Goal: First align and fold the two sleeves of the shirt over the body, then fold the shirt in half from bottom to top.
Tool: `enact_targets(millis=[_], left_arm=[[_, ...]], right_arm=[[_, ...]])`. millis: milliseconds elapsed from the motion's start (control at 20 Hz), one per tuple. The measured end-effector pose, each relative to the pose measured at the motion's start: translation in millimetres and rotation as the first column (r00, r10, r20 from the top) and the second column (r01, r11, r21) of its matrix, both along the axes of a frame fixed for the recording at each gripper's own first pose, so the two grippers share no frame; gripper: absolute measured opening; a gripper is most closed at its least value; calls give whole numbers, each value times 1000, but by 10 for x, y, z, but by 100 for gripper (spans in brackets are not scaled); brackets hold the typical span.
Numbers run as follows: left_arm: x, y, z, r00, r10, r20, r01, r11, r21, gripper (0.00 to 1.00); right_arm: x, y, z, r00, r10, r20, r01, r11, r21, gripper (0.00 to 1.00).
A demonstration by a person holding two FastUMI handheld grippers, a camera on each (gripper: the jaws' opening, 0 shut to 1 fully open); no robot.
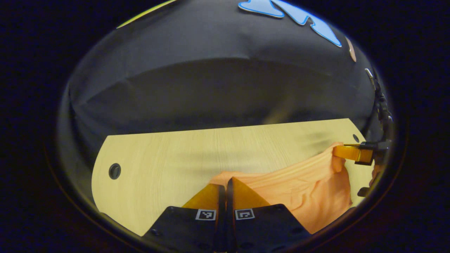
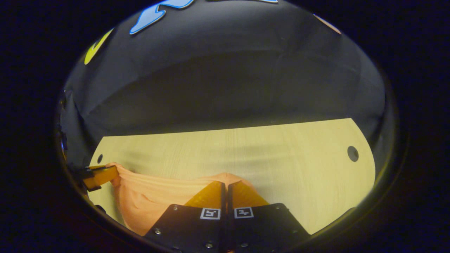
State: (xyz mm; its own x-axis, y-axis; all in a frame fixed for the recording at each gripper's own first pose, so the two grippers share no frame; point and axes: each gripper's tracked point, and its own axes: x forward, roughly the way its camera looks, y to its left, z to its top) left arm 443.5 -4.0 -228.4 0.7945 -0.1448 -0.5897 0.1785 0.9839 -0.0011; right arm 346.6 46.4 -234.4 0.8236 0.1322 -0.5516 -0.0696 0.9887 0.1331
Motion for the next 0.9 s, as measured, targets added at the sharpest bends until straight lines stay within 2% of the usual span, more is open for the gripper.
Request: enact_targets(millis=[150, 200, 350, 400, 450, 500, 550, 600, 700, 800, 850, 900], left_arm=[[88, 64, -213, 1000, 21, -10, -21, 1000, -17, 5], [82, 86, -257, 999, 28, -17, -28, 1000, -10, 5], [63, 78, -333, 999, 33, -33, -34, 999, -31, 6], [43, 85, -332, 999, 39, -34, -41, 998, -43, 12], [35, 95, -333, 999, 44, -30, -46, 998, -52, 17], [5, 105, -321, 999, 48, -25, -50, 998, -49, 19], [-72, 134, -306, 999, 46, -26, -48, 998, -43, 27], [-122, 162, -263, 998, 52, -26, -53, 998, -30, 53], [-248, 202, -160, 998, 56, -13, -56, 998, -22, 48], [-421, 250, -18, 998, 62, 3, -62, 998, -30, 51], [-518, 282, 52, 998, 63, 4, -63, 997, -39, 48], [-630, 306, 123, 998, 66, -1, -66, 997, -45, 51]], right_arm=[[-41, 11, 17, 1000, 4, 0, -4, 1000, -22, 0], [-31, 6, 16, 1000, 5, 0, -5, 1000, -27, 4], [-48, -6, 9, 1000, 8, -10, -8, 1000, -21, 0], [-40, 5, -1, 1000, 7, -11, -7, 1000, -11, 5], [-69, -3, -5, 1000, 7, -16, -7, 1000, 1, 5], [-91, -22, -25, 1000, 1, -17, -1, 1000, 10, 17], [-96, -46, -19, 1000, -9, -16, 9, 1000, 14, 29], [-127, -77, -14, 1000, -15, -17, 15, 1000, 12, 38], [-206, -95, 69, 1000, -26, -9, 26, 1000, 10, 41], [-291, -98, 142, 999, -38, -5, 38, 999, 11, 46], [-388, -111, 191, 999, -39, -9, 39, 999, 13, 46], [-488, -154, 228, 999, -38, -12, 38, 999, 11, 46]])
